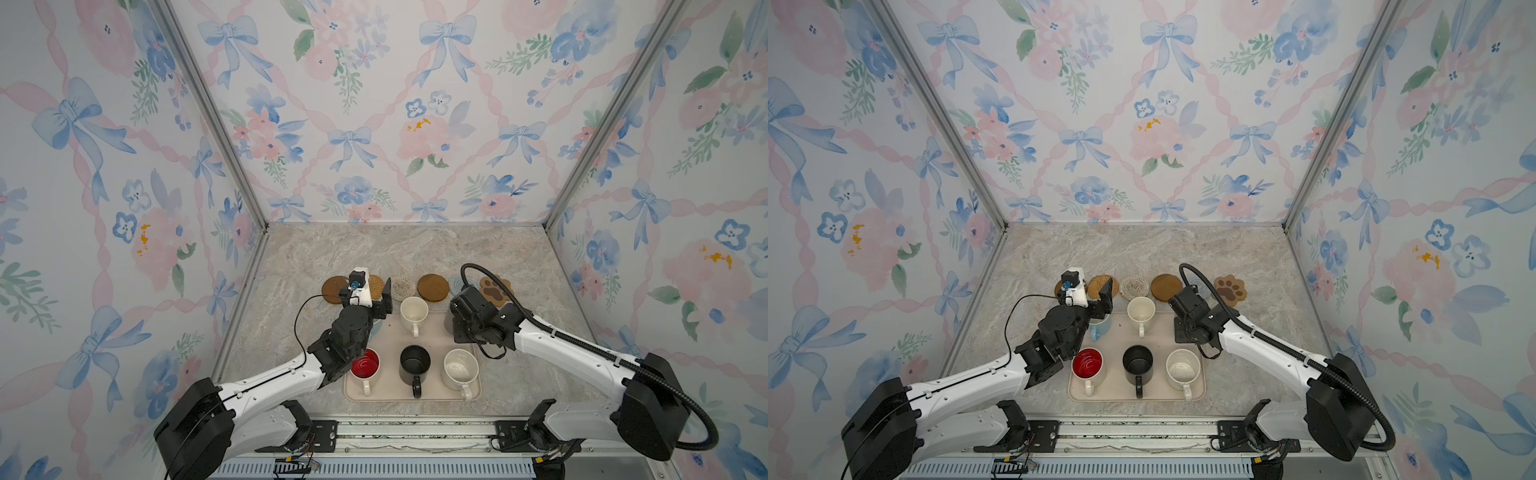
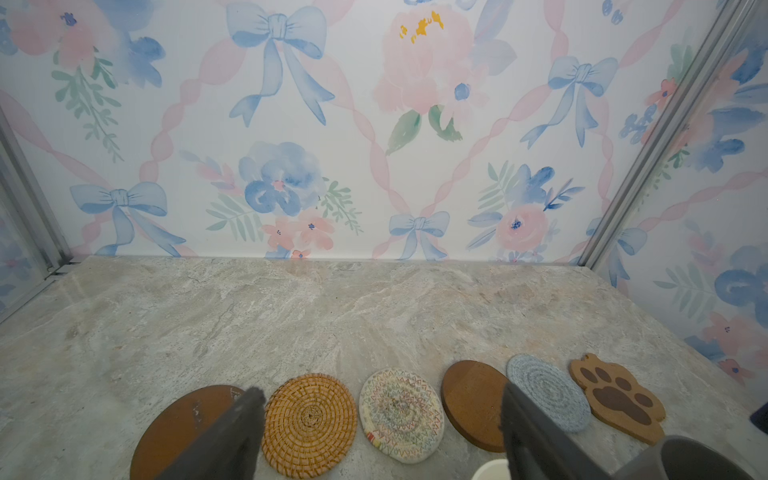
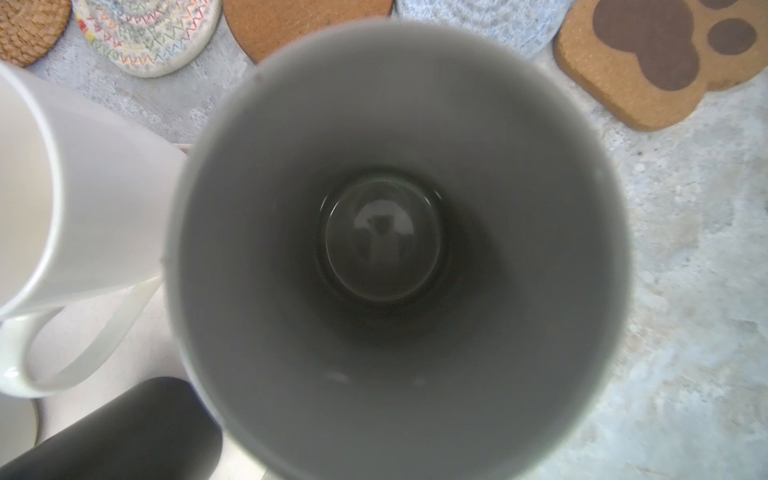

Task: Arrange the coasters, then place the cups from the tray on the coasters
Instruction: 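Grasp the grey mug rim with the right gripper and lift it, then carry the grey mug with the right gripper onto the cork paw coaster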

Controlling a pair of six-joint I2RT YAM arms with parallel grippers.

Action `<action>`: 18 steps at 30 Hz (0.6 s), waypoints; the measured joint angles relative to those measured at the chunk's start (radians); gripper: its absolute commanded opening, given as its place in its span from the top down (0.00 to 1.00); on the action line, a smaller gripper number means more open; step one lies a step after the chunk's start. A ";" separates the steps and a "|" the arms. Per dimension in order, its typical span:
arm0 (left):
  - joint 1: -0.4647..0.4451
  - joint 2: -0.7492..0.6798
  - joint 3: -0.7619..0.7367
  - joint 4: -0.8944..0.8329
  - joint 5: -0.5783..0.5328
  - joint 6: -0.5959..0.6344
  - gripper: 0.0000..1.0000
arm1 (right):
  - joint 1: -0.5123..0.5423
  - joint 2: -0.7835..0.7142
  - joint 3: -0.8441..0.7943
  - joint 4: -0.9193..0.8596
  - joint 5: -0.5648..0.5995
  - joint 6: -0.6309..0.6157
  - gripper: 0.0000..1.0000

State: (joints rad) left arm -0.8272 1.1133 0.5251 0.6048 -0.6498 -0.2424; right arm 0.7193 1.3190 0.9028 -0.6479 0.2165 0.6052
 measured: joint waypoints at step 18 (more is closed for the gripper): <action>0.003 0.009 -0.001 0.000 -0.008 0.003 0.15 | -0.257 -0.107 0.065 -0.042 -0.061 -0.142 1.00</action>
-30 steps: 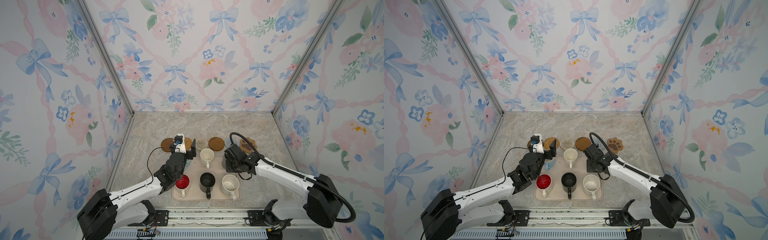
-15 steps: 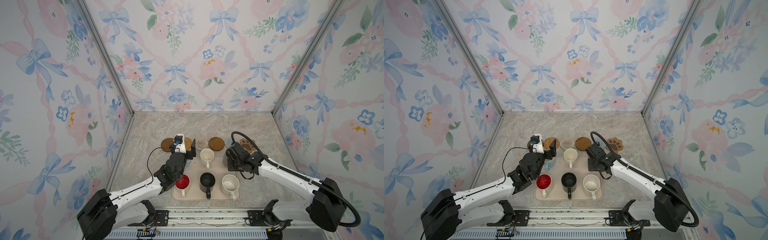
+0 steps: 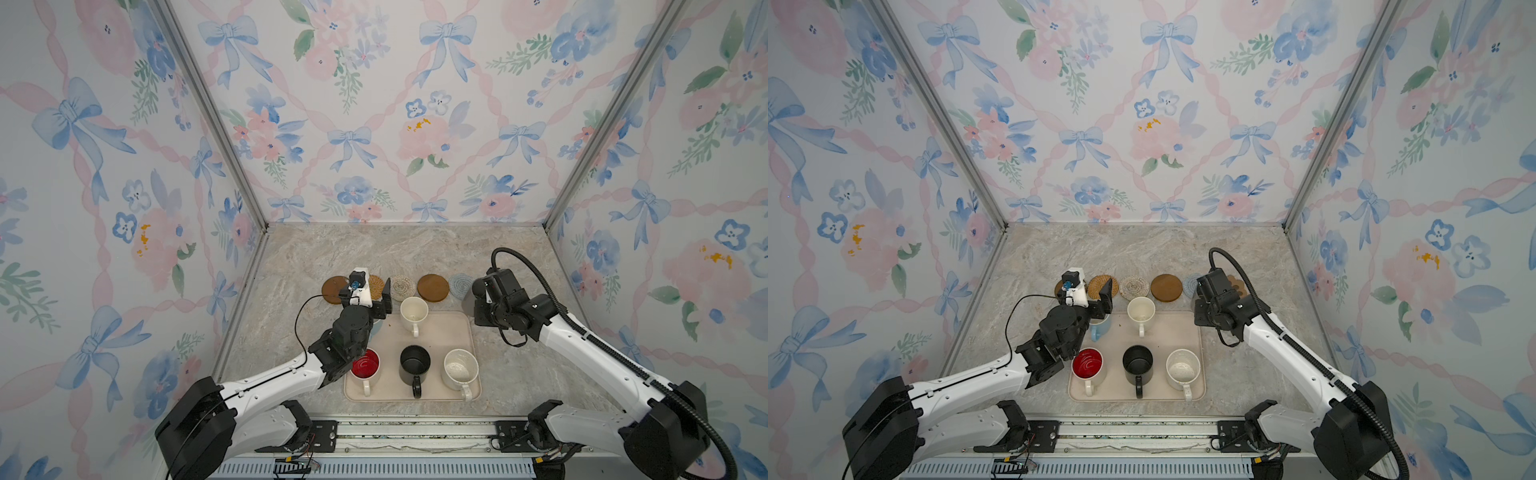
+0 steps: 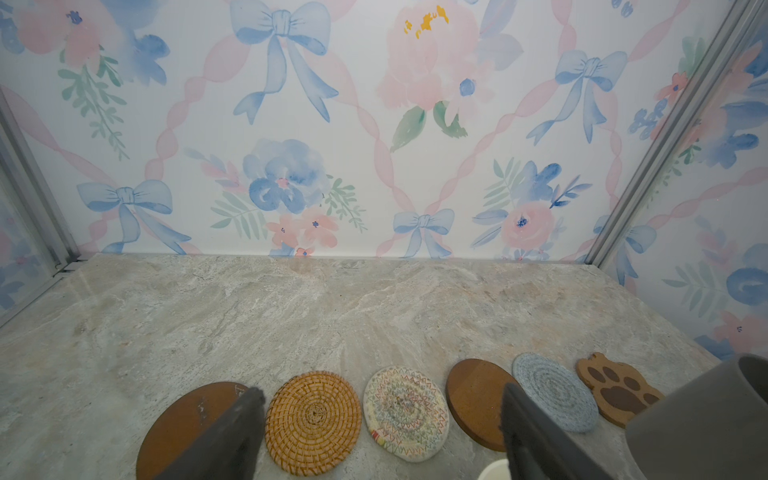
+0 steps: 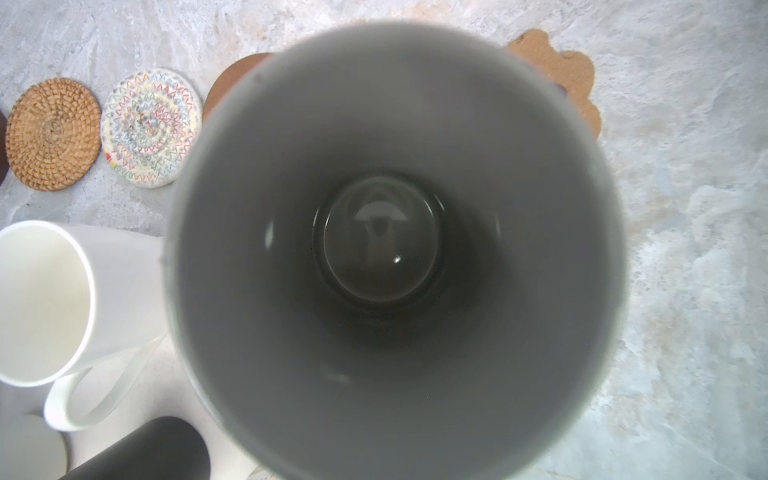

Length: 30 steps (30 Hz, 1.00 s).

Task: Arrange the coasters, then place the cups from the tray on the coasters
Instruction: 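Carry the grey mug with the right gripper onto the cork paw coaster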

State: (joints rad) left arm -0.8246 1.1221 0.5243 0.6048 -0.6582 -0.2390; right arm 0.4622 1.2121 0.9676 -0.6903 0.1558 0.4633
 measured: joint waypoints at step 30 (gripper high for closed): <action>0.012 -0.033 -0.038 0.000 -0.021 0.004 0.14 | -0.409 0.344 0.201 0.092 -0.152 -0.203 1.00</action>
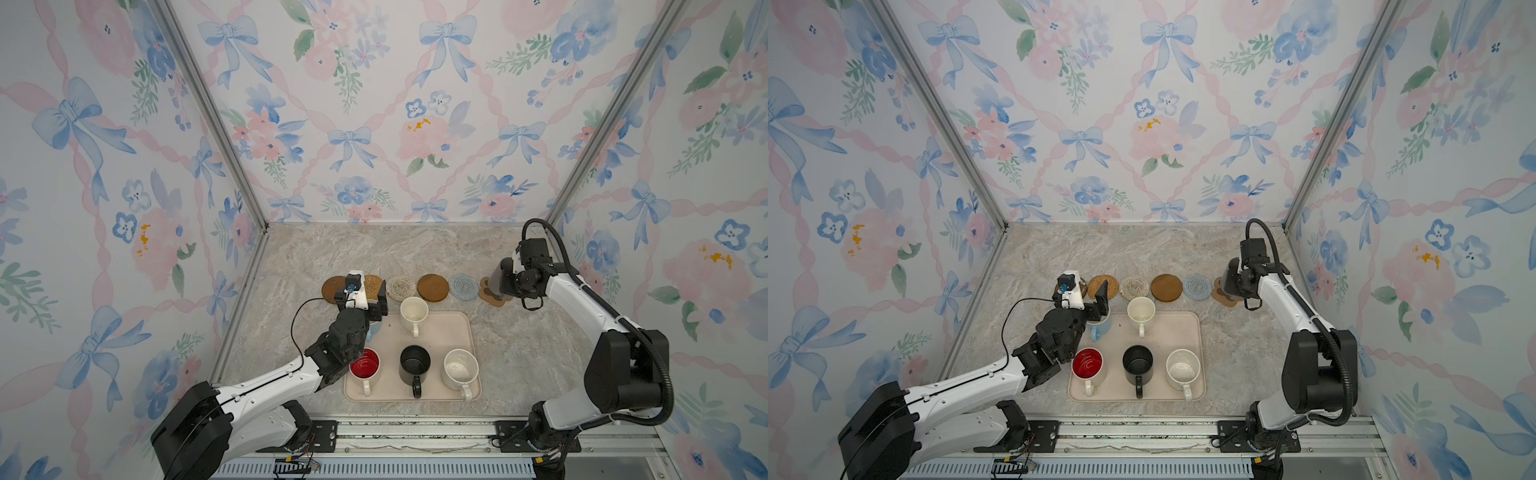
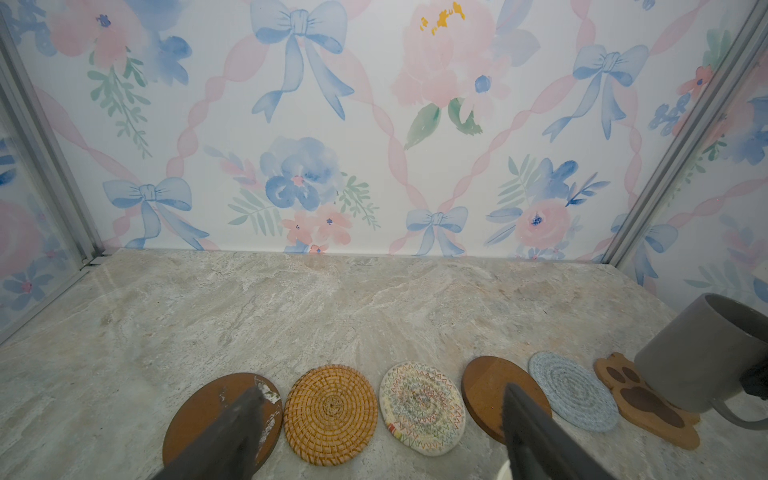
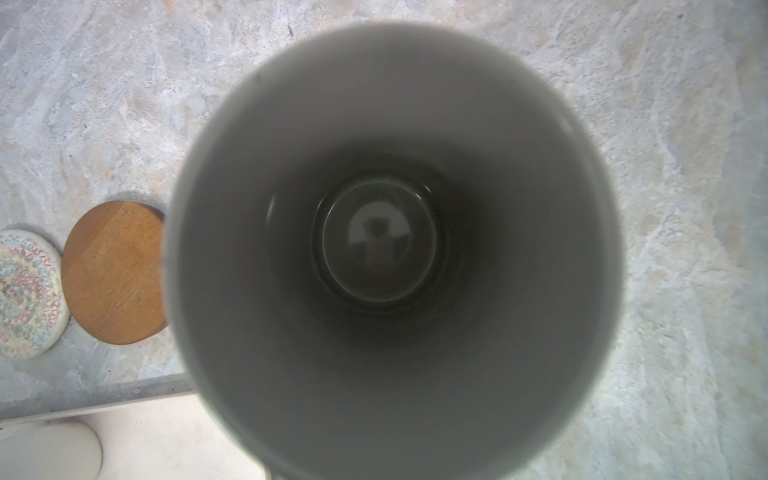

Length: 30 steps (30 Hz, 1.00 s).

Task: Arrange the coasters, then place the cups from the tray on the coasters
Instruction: 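Carry the grey mug with the right gripper onto the cork paw coaster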

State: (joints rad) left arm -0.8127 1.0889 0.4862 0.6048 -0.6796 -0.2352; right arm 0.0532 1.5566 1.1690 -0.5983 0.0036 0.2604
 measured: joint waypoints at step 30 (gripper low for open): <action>0.004 0.000 0.000 0.000 -0.004 0.000 0.14 | 0.008 0.114 0.049 0.026 0.022 -0.045 1.00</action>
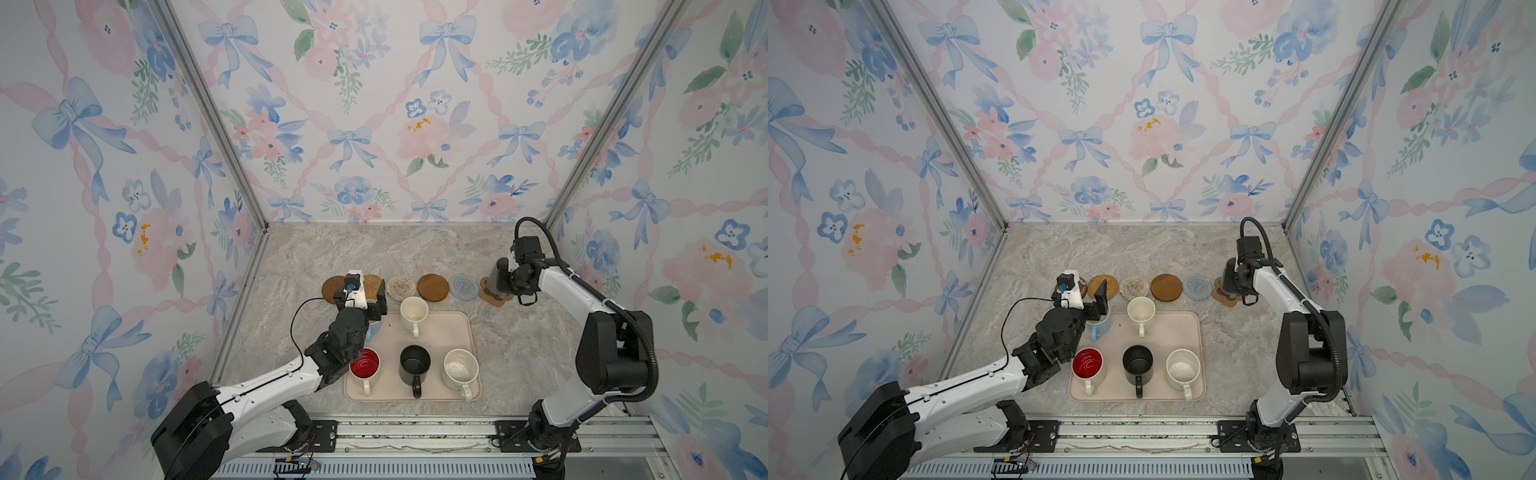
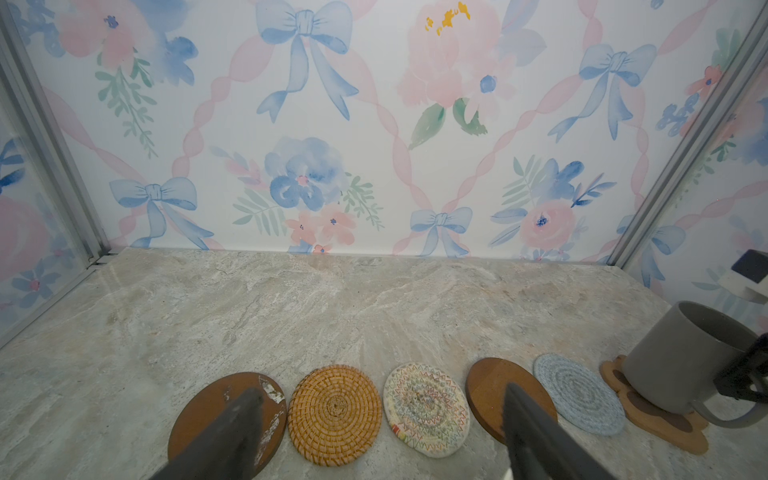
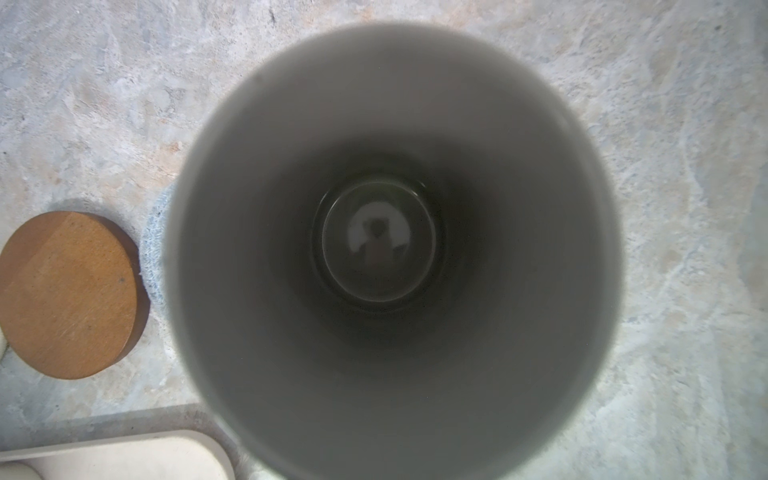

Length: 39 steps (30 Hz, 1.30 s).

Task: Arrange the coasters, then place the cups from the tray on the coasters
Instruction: 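Carry the grey mug with the right gripper onto the cork paw coaster, then release the grey mug and raise the right gripper away from it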

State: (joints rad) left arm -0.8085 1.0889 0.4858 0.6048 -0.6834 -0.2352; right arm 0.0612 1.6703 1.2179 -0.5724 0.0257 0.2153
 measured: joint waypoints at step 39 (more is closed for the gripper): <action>0.025 -0.052 -0.026 0.000 0.003 0.000 0.13 | 0.063 -0.113 0.008 -0.015 0.112 0.021 0.49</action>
State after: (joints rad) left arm -0.7837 1.0367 0.4595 0.6044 -0.6804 -0.2356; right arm 0.1238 1.5570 1.2263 -0.5877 0.1375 0.2359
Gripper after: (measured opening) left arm 0.866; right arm 0.511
